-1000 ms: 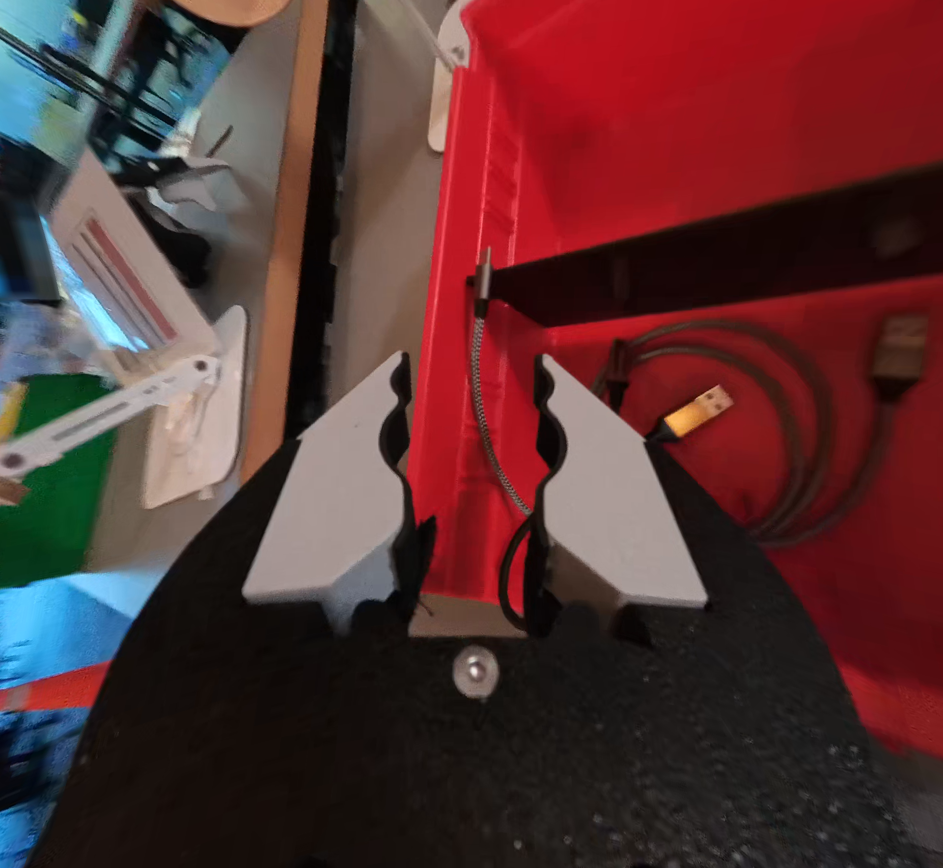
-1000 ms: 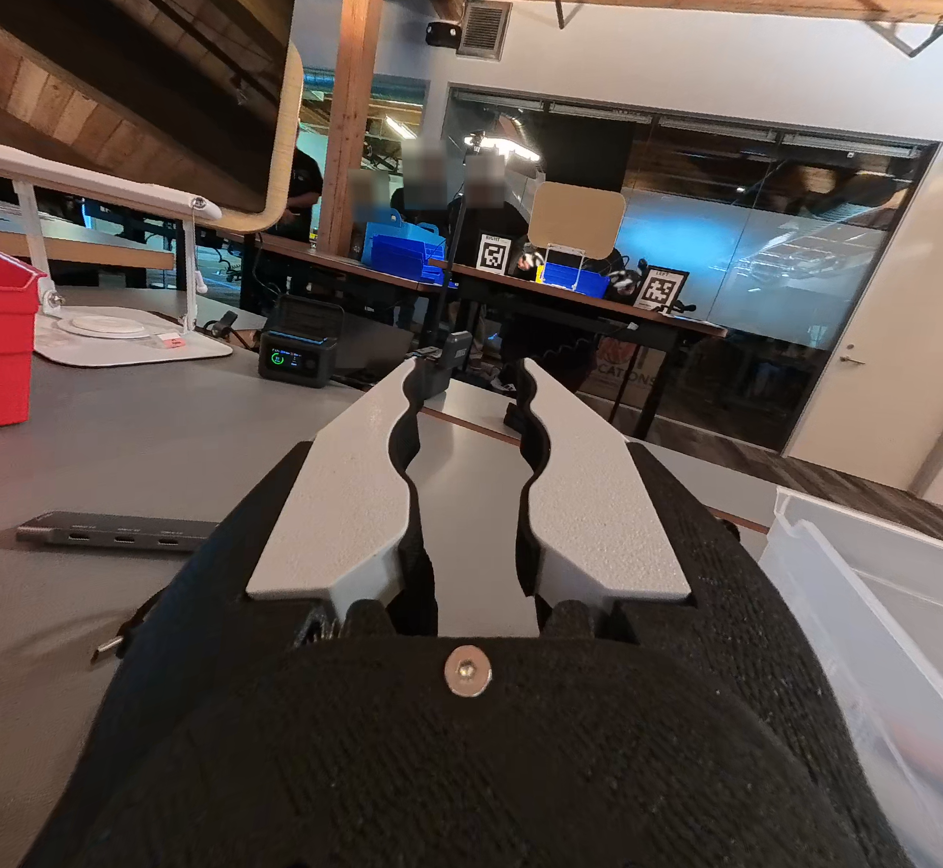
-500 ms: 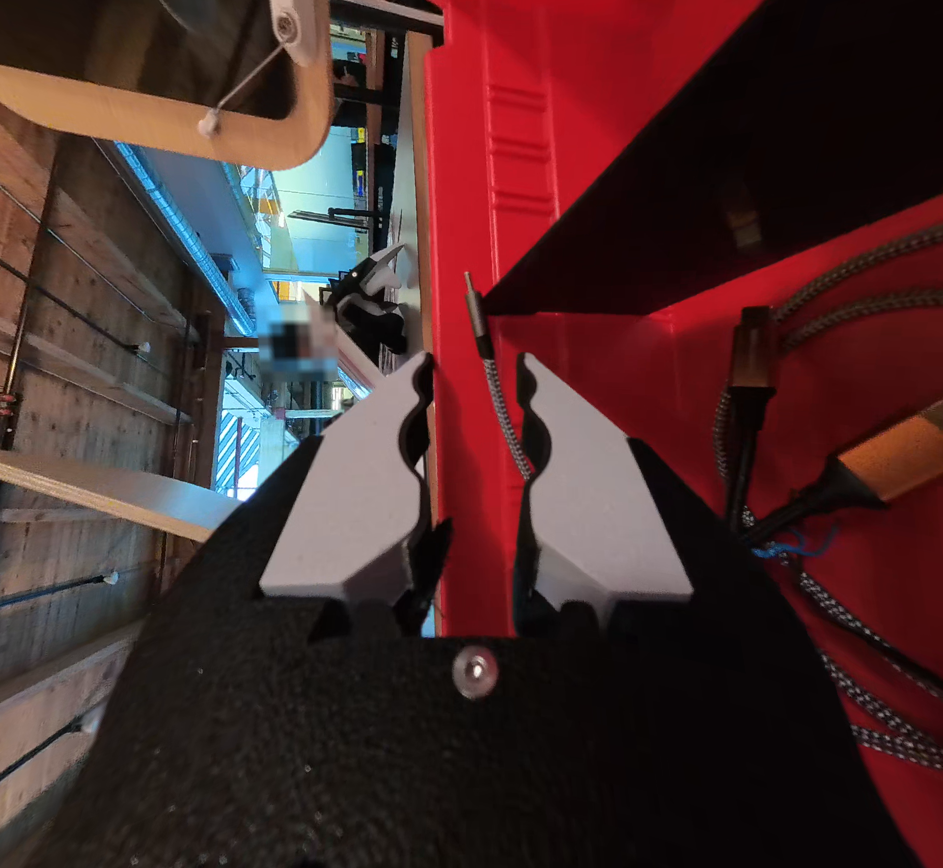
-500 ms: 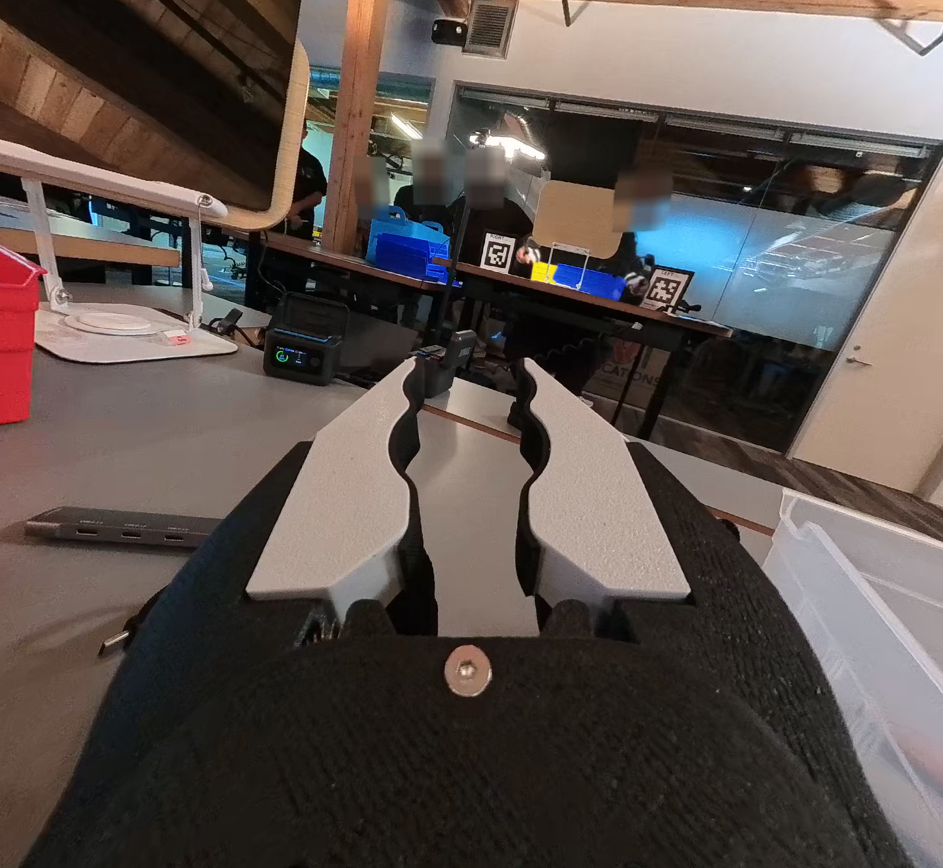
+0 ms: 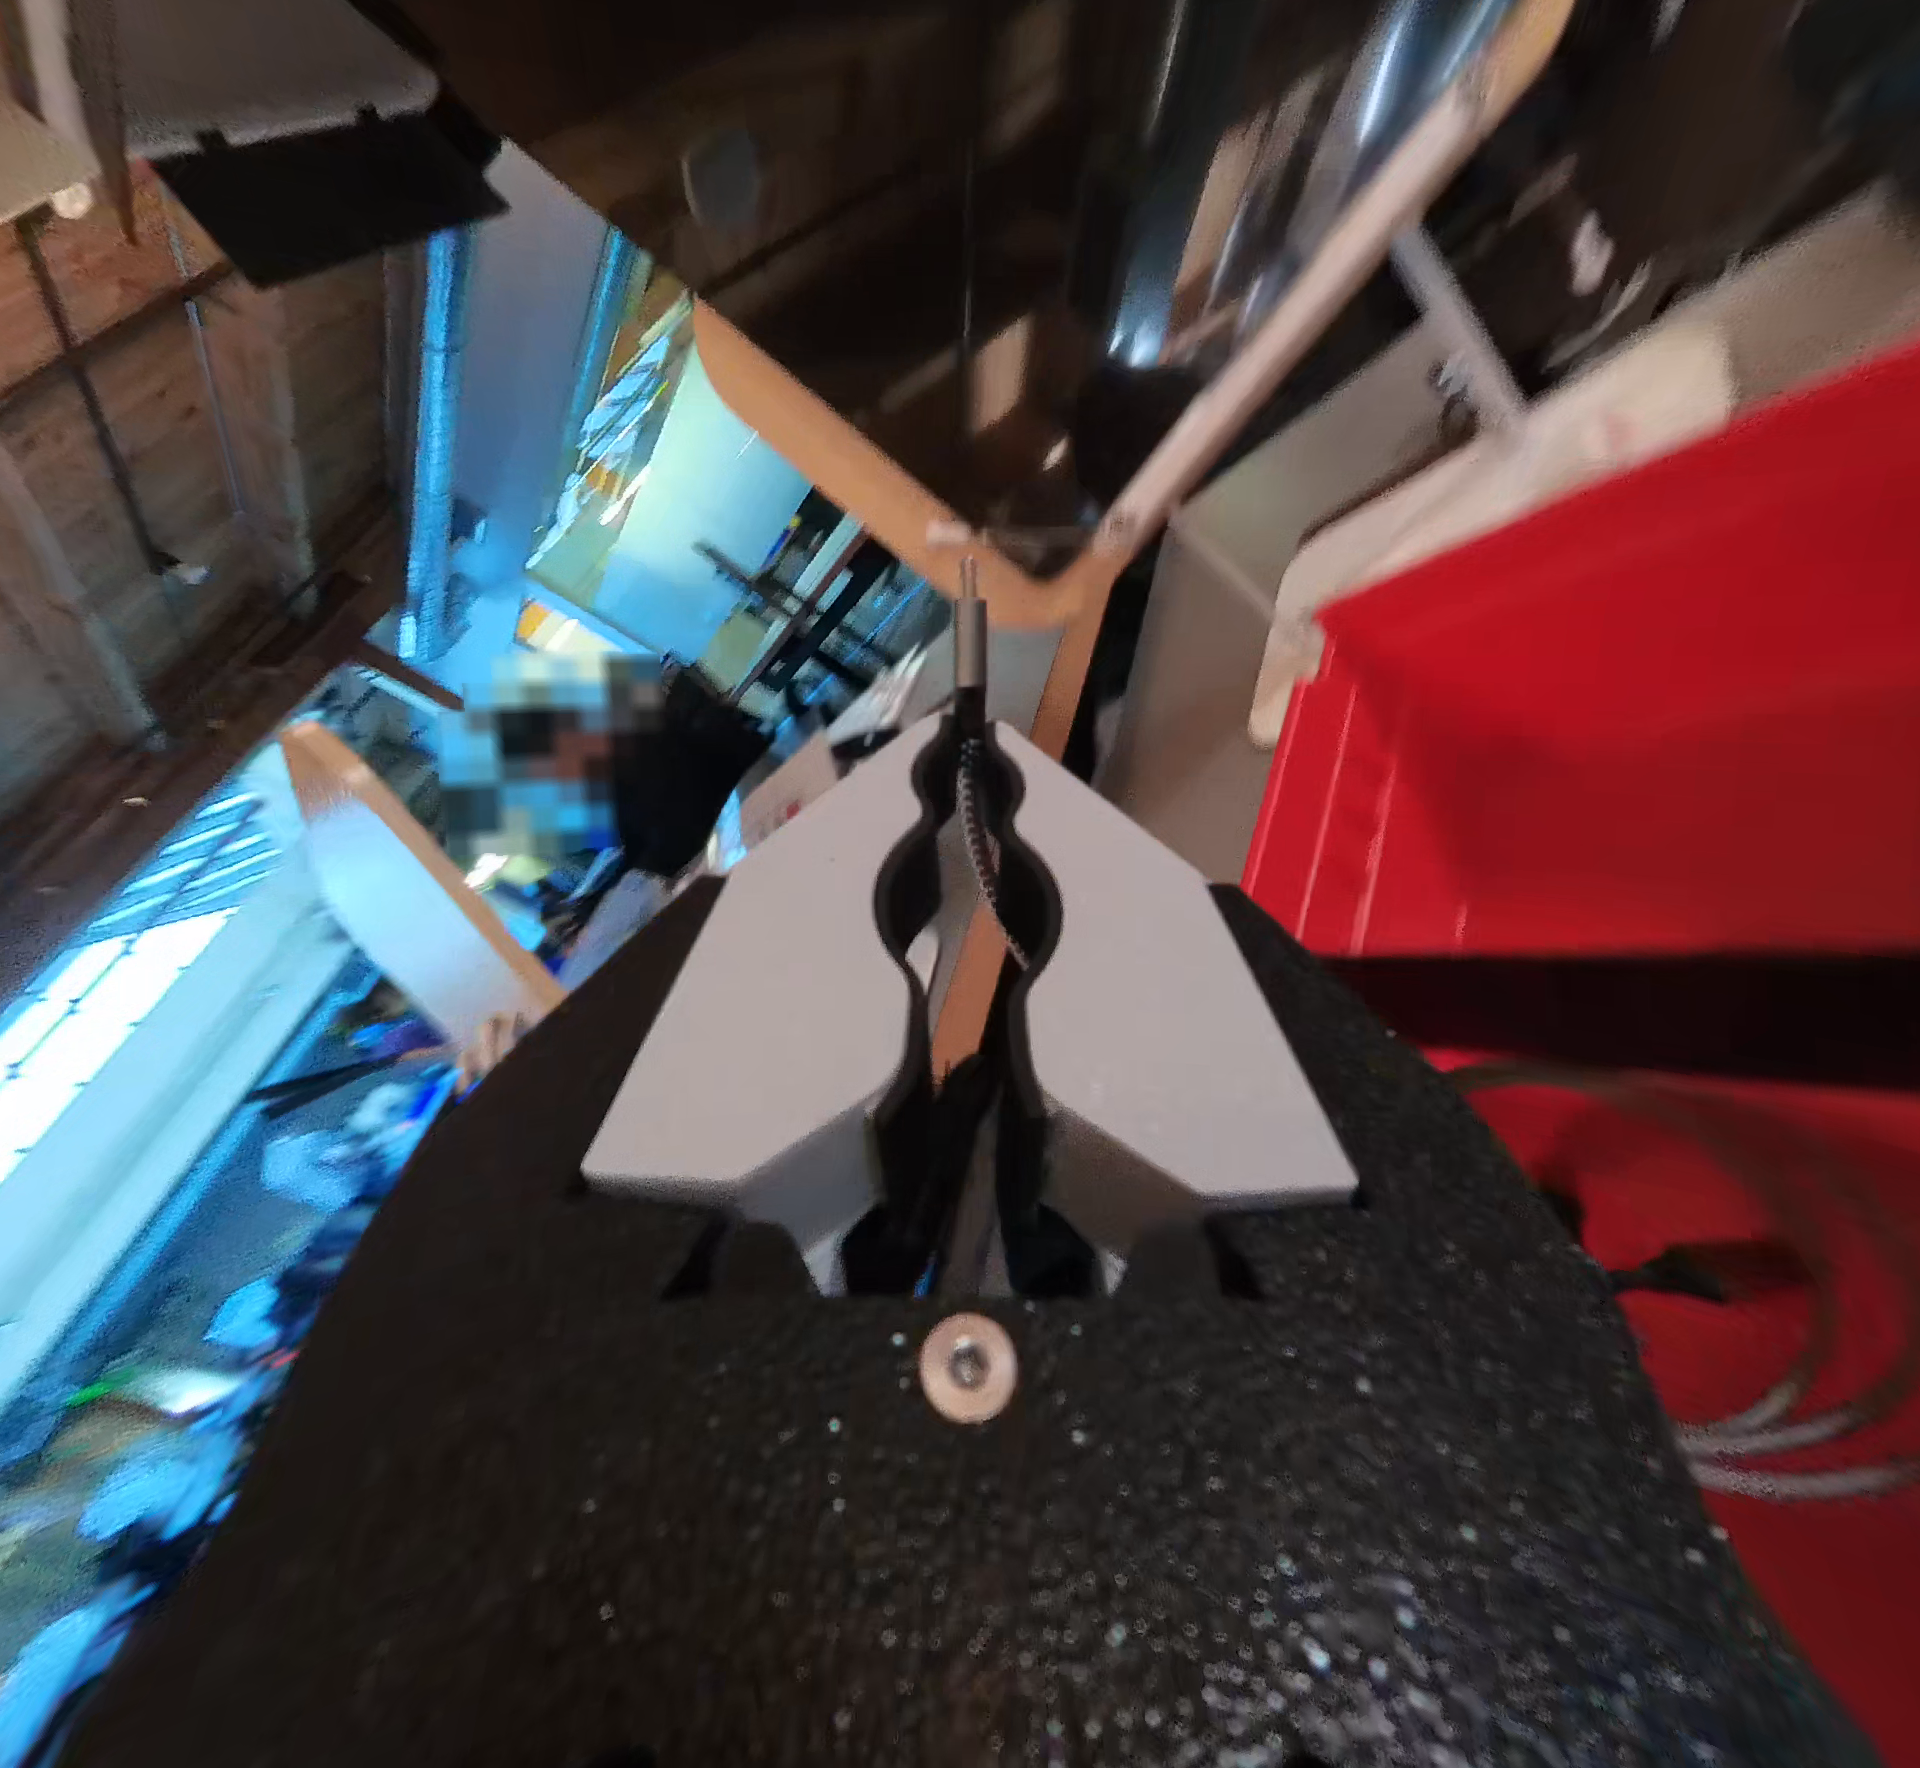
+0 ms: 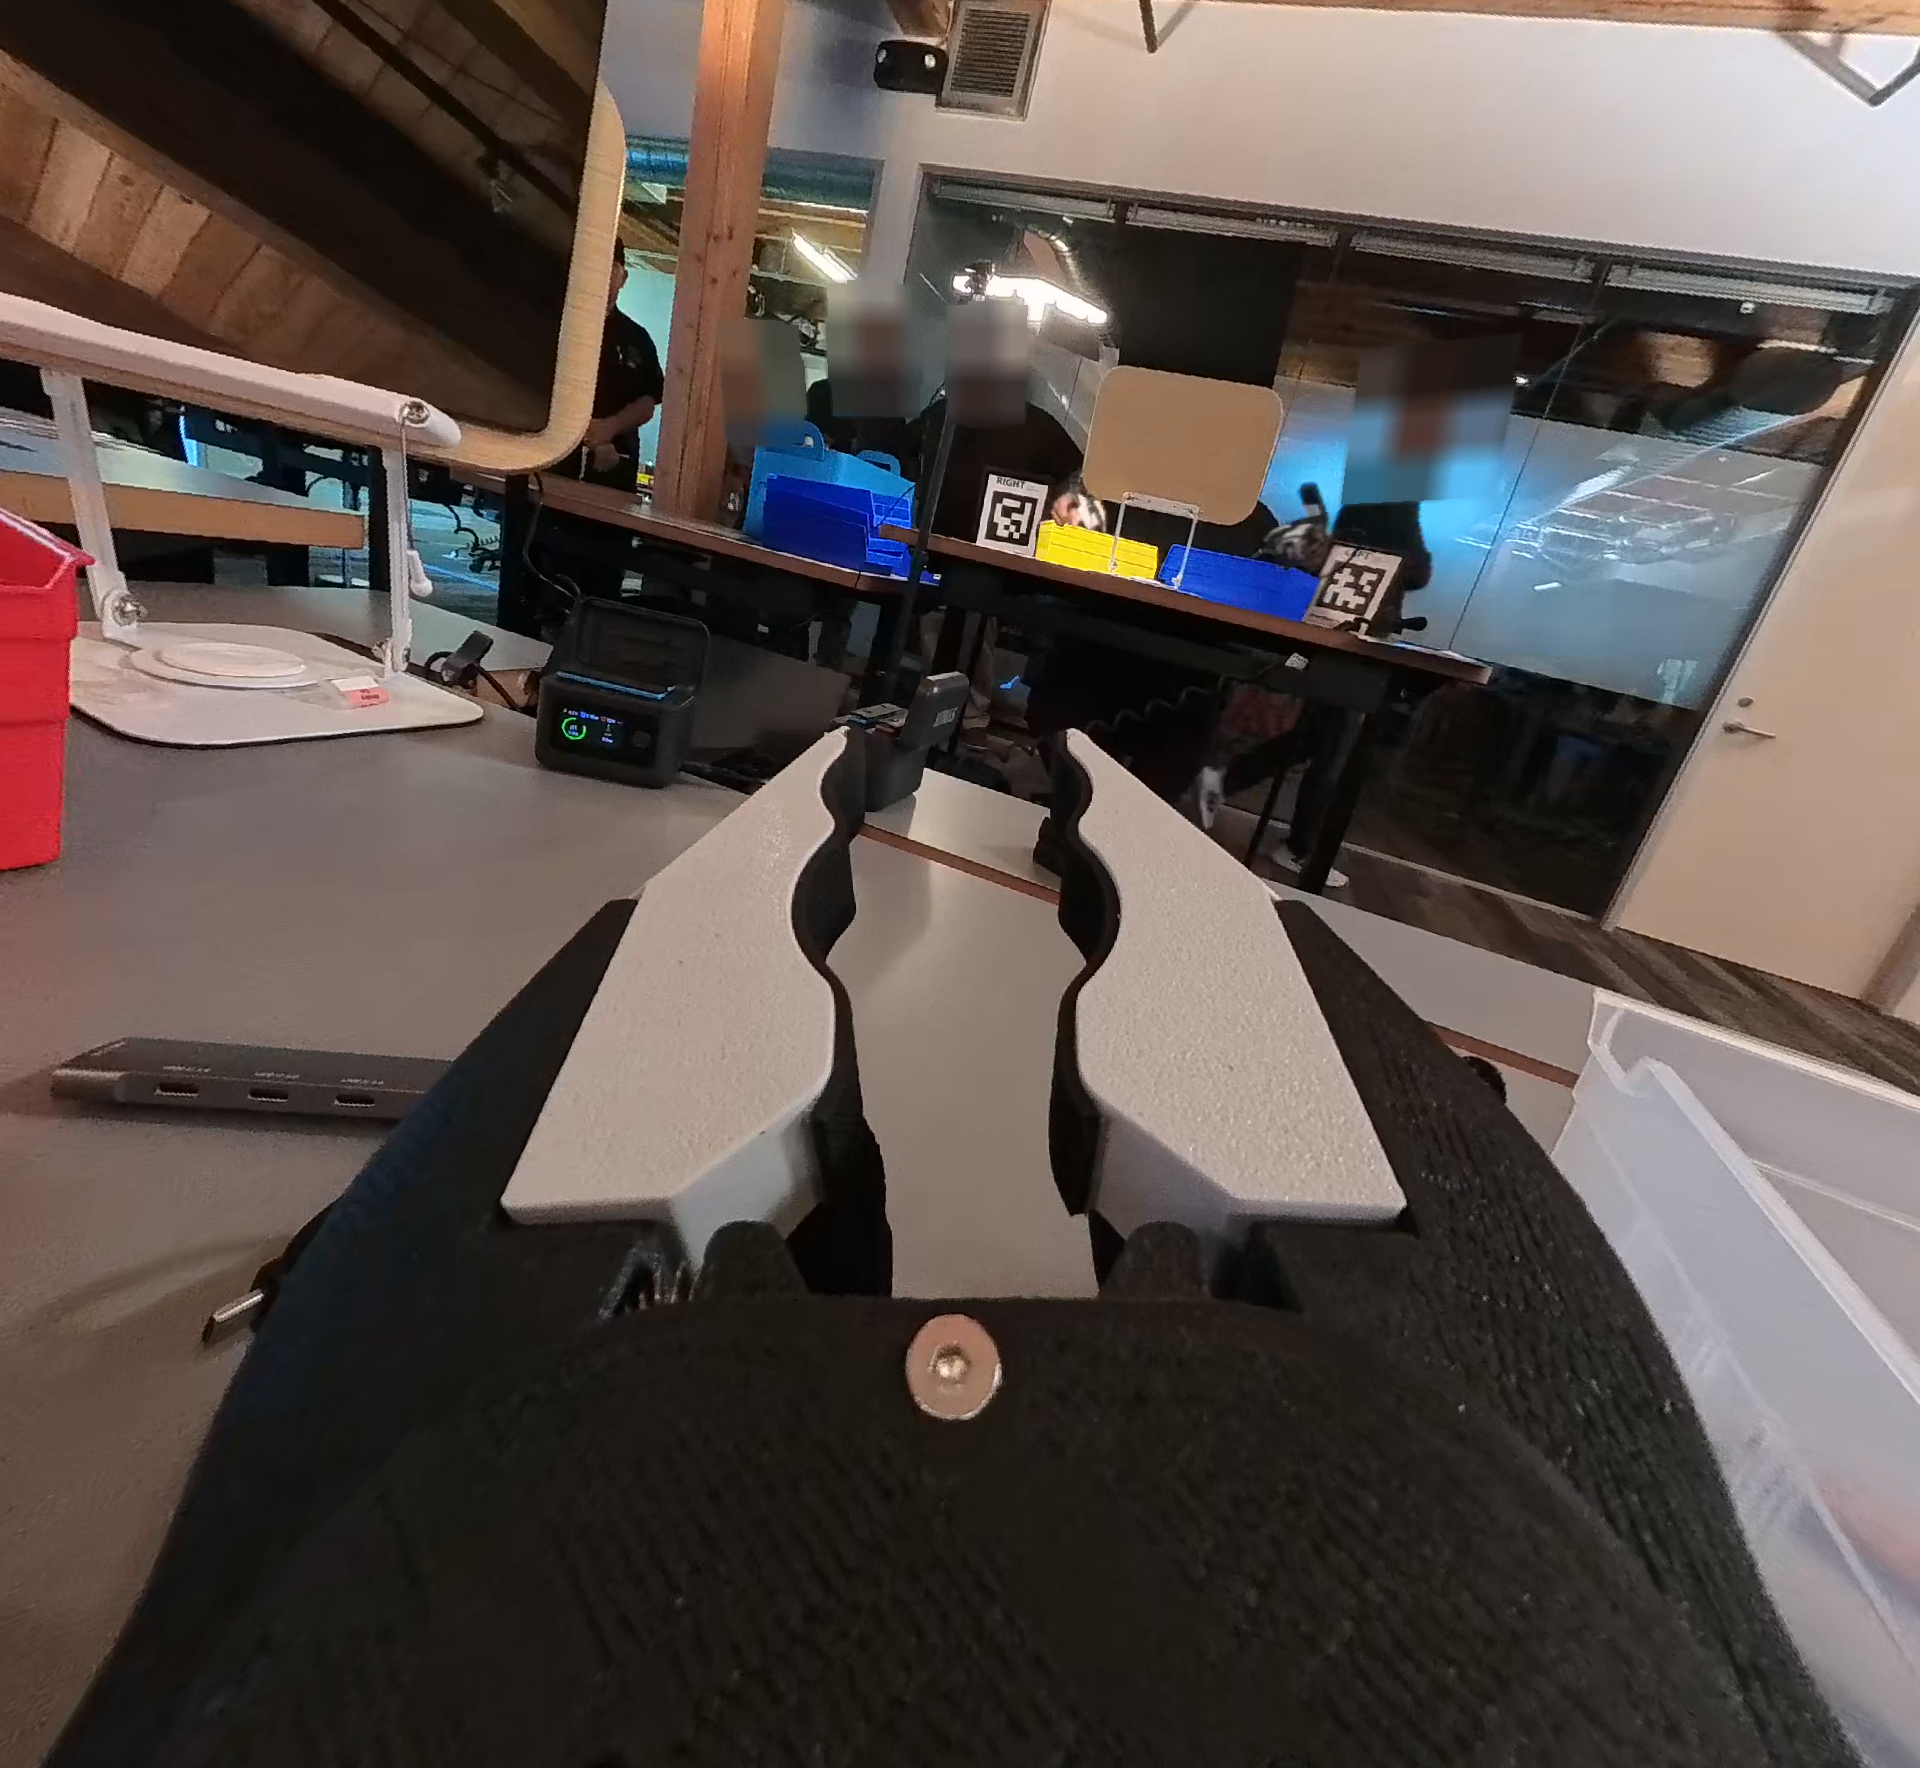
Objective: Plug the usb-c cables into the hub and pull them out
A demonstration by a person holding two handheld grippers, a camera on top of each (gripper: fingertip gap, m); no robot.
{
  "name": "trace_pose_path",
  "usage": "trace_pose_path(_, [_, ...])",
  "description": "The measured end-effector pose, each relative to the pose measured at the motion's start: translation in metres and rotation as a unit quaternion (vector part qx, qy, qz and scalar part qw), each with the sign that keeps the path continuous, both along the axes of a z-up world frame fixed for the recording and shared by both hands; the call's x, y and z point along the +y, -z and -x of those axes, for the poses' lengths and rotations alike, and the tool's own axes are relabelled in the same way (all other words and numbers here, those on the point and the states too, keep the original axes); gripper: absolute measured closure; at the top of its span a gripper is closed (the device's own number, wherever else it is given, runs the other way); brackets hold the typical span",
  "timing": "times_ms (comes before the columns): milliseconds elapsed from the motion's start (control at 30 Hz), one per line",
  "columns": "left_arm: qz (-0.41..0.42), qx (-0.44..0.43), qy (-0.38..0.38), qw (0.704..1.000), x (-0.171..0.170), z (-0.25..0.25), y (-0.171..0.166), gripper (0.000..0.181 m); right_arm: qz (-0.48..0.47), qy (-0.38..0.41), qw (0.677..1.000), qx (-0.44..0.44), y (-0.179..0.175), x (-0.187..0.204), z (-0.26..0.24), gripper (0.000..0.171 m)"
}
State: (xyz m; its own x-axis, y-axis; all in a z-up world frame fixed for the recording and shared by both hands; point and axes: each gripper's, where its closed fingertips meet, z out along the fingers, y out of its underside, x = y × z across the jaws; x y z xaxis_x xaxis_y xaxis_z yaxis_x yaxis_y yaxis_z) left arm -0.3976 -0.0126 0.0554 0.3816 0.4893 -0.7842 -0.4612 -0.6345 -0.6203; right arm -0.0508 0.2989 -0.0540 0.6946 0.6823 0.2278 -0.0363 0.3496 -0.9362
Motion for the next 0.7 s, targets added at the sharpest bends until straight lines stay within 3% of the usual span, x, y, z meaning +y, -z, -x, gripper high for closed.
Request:
trace_pose_path(267, [-0.091,-0.037,0.187,0.977,0.065,-0.071,-0.114,0.18,0.002,0.008,1.0,0.007,-0.002,0.003,-0.004,0.138])
trace_pose_path(567, [-0.114,-0.001,0.346,0.931,0.148,-0.174,-0.203,0.18,0.004,0.019,1.0,0.022,-0.006,0.006,-0.012,0.138])
trace_pose_path(700, [-0.101,-0.034,0.421,0.901,0.194,-0.22,-0.229,0.179,-0.001,0.032,0.999,0.033,-0.01,0.009,-0.019,0.138])
